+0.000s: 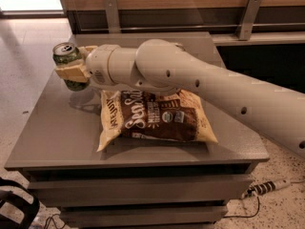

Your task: Pick green can

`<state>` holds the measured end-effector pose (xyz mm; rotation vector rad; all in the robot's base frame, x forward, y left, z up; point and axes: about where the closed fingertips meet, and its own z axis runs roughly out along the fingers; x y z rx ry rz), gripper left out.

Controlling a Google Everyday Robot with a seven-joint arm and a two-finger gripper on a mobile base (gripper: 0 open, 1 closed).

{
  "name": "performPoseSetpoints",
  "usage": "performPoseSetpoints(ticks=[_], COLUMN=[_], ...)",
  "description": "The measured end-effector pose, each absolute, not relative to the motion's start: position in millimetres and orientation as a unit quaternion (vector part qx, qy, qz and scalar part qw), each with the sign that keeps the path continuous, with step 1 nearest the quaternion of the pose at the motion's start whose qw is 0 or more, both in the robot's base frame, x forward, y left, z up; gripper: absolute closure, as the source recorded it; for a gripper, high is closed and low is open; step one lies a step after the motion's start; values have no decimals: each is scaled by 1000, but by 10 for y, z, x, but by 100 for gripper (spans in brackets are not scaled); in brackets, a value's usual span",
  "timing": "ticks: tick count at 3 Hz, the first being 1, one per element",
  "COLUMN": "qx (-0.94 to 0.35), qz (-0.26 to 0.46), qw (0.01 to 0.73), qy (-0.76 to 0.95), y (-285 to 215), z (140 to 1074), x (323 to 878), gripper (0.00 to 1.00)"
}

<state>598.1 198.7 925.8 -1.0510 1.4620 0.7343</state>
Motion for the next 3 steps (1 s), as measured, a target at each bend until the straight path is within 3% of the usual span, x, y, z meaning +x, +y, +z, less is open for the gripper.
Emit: performPoseSetpoints(ticks=[3], qx=[-454], qz=[304], qw=[590], qy=[594], y=[1939], z=[9640], x=[5997], gripper=[100])
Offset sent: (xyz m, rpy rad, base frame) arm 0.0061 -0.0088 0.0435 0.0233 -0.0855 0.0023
